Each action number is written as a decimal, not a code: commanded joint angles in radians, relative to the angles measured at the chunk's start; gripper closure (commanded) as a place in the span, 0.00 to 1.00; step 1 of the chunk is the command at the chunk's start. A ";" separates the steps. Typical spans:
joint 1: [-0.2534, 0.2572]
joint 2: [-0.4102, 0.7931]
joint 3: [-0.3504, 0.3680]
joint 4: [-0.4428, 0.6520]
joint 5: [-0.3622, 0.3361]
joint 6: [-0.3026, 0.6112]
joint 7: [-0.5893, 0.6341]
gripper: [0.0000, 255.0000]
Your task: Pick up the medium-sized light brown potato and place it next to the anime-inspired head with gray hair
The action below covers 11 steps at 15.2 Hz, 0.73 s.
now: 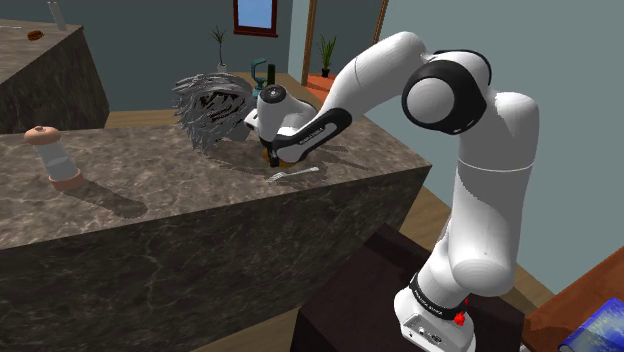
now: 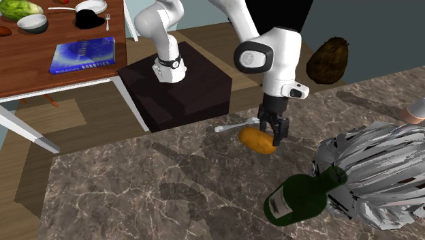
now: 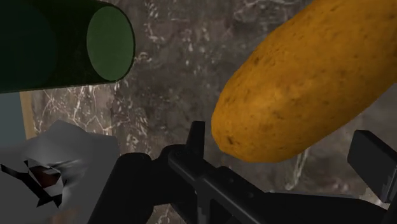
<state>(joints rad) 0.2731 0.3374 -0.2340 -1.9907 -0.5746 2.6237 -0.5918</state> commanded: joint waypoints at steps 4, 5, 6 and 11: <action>0.025 -0.102 0.011 -0.037 0.003 -0.075 -0.003 0.00; 0.025 -0.102 0.012 -0.038 0.003 -0.074 -0.003 0.00; 0.025 -0.102 0.012 -0.037 0.003 -0.075 -0.003 0.00; 0.025 -0.102 0.012 -0.037 0.003 -0.075 -0.003 0.00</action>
